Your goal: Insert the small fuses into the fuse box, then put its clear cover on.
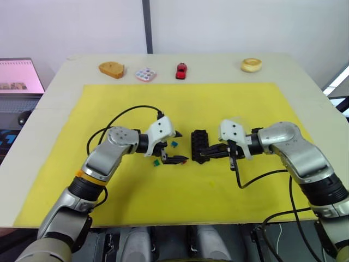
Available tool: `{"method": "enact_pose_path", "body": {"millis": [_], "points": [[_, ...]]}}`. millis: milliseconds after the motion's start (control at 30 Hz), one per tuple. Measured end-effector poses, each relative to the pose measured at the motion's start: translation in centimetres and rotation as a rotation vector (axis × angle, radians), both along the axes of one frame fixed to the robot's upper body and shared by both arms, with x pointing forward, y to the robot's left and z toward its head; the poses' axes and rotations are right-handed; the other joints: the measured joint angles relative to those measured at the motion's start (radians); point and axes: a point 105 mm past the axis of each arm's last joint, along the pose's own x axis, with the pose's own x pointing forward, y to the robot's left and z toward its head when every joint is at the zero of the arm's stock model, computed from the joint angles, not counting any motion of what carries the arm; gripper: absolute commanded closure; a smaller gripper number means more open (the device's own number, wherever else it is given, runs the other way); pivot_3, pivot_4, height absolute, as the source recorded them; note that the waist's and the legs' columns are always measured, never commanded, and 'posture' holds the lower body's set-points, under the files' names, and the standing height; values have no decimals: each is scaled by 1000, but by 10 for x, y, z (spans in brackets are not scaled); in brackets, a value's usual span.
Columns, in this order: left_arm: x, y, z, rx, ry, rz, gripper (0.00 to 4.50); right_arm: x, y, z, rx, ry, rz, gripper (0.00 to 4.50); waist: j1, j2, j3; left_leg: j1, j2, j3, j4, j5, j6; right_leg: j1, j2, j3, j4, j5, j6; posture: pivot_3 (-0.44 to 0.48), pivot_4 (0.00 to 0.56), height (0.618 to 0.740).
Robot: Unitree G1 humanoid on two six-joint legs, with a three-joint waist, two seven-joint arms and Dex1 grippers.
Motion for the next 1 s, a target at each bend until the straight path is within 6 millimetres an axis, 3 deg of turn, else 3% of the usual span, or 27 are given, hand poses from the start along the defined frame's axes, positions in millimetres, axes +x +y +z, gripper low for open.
{"method": "enact_pose_path", "body": {"millis": [100,267,400,567,700,833,1000], "points": [[0,4,1,3,7,-4,0,3,-1,10,46,9,-28,4433,0,0,0,0,0,0,0,0,0,0,0,0,0,0,0,0,150,740],[5,23,25,-35,-13,12,0,7,-4,53,149,-76,-53,4433,-1,0,0,0,1,0,-1,0,0,-1,0,0,0,0,0,0,150,740],[-1,62,47,-43,-9,48,0,1,-35,53,67,-84,-122,4433,-1,0,0,0,1,1,-2,0,0,-1,-1,0,-1,0,0,0,150,740],[-21,124,41,48,75,150,0,-10,-88,53,-48,-54,-253,2094,-4,0,1,0,3,1,-3,0,0,-2,-2,0,-2,-2,-3,0,150,740],[-36,158,39,117,105,200,0,-19,-113,62,-106,-76,-301,87,-5,0,1,0,3,2,-3,0,0,-2,-3,0,-3,-3,-4,0,150,740],[-47,202,31,195,165,304,0,-24,-151,59,-161,-58,-413,32,-3,0,1,0,3,2,-3,-1,0,-3,-6,0,-3,-3,-6,0,150,740],[-55,213,24,212,183,309,0,-28,-166,52,-188,-56,-452,32,-4,1,1,-1,3,3,-4,-1,0,-4,-8,-1,-3,-3,-6,0,150,740]]}}
